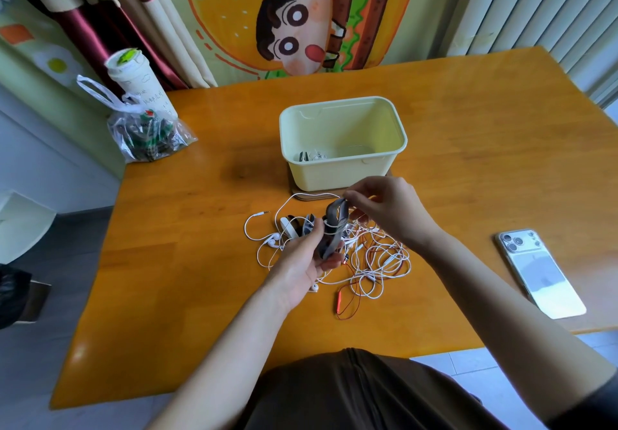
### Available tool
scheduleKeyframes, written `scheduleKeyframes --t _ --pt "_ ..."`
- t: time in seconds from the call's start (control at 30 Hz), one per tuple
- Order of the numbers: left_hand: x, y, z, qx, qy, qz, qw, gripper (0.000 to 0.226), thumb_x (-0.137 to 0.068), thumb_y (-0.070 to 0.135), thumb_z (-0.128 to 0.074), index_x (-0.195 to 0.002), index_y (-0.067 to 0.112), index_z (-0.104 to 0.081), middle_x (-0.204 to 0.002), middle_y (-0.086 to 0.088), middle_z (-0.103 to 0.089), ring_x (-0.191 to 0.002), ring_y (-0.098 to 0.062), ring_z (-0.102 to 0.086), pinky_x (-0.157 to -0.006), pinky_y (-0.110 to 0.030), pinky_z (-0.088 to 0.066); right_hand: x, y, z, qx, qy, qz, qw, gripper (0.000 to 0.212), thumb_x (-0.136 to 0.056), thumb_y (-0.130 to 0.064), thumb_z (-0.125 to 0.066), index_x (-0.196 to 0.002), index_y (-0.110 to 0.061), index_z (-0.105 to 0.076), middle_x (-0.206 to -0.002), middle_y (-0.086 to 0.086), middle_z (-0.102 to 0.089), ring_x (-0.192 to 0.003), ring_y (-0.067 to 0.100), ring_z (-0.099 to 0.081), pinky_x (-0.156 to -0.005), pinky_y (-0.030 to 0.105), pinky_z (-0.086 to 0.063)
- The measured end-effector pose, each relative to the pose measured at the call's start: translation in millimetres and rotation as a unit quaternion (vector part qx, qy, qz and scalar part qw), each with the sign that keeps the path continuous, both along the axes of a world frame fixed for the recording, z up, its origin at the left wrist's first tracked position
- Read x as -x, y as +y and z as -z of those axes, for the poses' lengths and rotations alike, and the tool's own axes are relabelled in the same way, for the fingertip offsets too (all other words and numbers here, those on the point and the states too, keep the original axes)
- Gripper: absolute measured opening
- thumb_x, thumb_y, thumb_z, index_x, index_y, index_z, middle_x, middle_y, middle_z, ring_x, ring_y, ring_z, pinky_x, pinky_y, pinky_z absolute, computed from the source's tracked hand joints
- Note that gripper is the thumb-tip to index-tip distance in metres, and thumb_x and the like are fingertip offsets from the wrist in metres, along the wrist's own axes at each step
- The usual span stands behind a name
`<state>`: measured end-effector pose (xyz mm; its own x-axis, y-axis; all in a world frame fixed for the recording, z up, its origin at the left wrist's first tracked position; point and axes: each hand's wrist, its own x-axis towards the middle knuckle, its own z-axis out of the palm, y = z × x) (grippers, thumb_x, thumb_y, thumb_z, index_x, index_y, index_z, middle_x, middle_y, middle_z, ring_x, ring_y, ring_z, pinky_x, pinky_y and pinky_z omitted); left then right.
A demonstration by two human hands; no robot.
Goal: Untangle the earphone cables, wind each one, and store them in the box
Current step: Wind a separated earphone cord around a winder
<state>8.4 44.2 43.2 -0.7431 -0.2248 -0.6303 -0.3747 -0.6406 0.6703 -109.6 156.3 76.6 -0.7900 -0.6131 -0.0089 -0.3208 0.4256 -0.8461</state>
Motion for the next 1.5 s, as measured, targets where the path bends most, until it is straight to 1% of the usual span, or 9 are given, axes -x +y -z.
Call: scheduleKeyframes --t 0.17,0.43,0.73,0.9,1.0,1.13,1.27,1.37,1.5 --pt "1.6 -3.1 -7.6 0.015 0.033 0.009 0.999 0.030 -0.095 0.037 -0.047 -0.097 0.015 -0.068 -0.077 -0.002 -0.070 -0.069 -0.012 -0.064 -0.072 -0.027 -0.051 -0.9 -1.2 -1.5 0.026 -0.016 0.011 0.999 0.010 -0.090 -0.016 -0.062 -0.085 -0.011 -0.068 -0.069 -0.007 -0.067 -0.056 -0.002 -0.063 -0.056 0.009 -0.047" --pt "2.3 -7.7 -8.1 0.010 0.018 -0.032 0.999 0.018 -0.093 0.022 -0.056 -0.094 0.008 -0.067 -0.077 -0.007 -0.068 -0.073 -0.015 -0.065 -0.068 -0.024 -0.055 -3.7 -0.9 -1.9 0.018 -0.013 -0.005 1.000 0.009 -0.091 -0.016 -0.061 -0.088 -0.011 -0.068 -0.073 -0.007 -0.068 -0.063 -0.002 -0.065 -0.063 0.012 -0.051" --pt "-3.2 -11.8 4.3 0.258 0.038 -0.011 0.965 0.010 -0.091 0.022 -0.061 -0.090 0.016 -0.069 -0.078 0.002 -0.070 -0.071 -0.006 -0.065 -0.070 -0.018 -0.054 -10.1 2.1 -3.0 -0.021 0.061 0.005 0.998 0.008 -0.087 -0.018 -0.066 -0.086 -0.013 -0.071 -0.072 -0.004 -0.066 -0.066 0.006 -0.060 -0.060 0.011 -0.045" --pt "1.9 -3.7 8.3 0.293 0.033 -0.058 0.954 0.008 -0.091 0.022 -0.061 -0.088 0.018 -0.067 -0.079 0.000 -0.069 -0.073 -0.007 -0.065 -0.066 -0.015 -0.053 -28.7 -4.0 -0.4 -0.030 0.085 0.039 0.995 0.009 -0.084 -0.017 -0.068 -0.083 -0.009 -0.071 -0.066 -0.006 -0.060 -0.058 0.007 -0.054 -0.054 0.014 -0.041" --pt "10.5 4.8 8.2 0.220 0.023 -0.096 0.971 0.012 -0.092 0.022 -0.059 -0.091 0.012 -0.068 -0.083 -0.001 -0.070 -0.074 -0.005 -0.068 -0.069 -0.017 -0.055 -48.1 -9.3 5.5 -0.026 0.076 0.030 0.996 0.013 -0.088 -0.019 -0.064 -0.092 -0.009 -0.071 -0.074 -0.004 -0.063 -0.061 0.005 -0.056 -0.057 0.013 -0.043" --pt "20.8 -0.5 1.5 -0.040 0.019 -0.170 0.985 0.019 -0.092 0.025 -0.057 -0.090 0.008 -0.066 -0.086 -0.005 -0.067 -0.079 -0.013 -0.067 -0.069 -0.021 -0.057 -68.8 -9.9 13.2 0.014 0.080 0.020 0.996 0.026 -0.093 -0.016 -0.057 -0.117 -0.017 -0.066 -0.096 -0.002 -0.069 -0.067 0.000 -0.056 -0.066 0.009 -0.046" --pt "20.8 -1.7 -11.2 -0.112 0.015 -0.086 0.990 0.037 -0.094 0.043 -0.048 -0.089 0.008 -0.062 -0.073 -0.007 -0.068 -0.081 -0.020 -0.065 -0.080 -0.032 -0.051 -79.3 -9.2 17.9 0.043 0.077 0.031 0.996 0.039 -0.093 -0.018 -0.057 -0.132 -0.022 -0.054 -0.104 -0.010 -0.065 -0.082 -0.001 -0.059 -0.074 0.007 -0.046" --pt "23.7 -0.4 -24.2 -0.137 0.002 -0.091 0.986 0.042 -0.096 0.045 -0.044 -0.086 0.007 -0.060 -0.060 -0.006 -0.065 -0.069 -0.017 -0.060 -0.070 -0.029 -0.048 -82.4 -5.7 24.3 0.052 0.111 0.046 0.991 0.031 -0.093 -0.019 -0.058 -0.124 -0.017 -0.061 -0.105 -0.002 -0.070 -0.087 0.007 -0.066 -0.076 0.020 -0.054" --pt "27.7 -7.3 -23.0 -0.167 0.009 -0.132 0.977 0.038 -0.092 0.042 -0.050 -0.098 0.006 -0.061 -0.084 -0.006 -0.062 -0.082 -0.013 -0.063 -0.067 -0.028 -0.055 -82.4 0.6 33.4 0.073 0.143 0.049 0.986 0.011 -0.088 -0.012 -0.065 -0.098 -0.012 -0.069 -0.087 -0.002 -0.070 -0.073 0.004 -0.062 -0.067 0.018 -0.051"
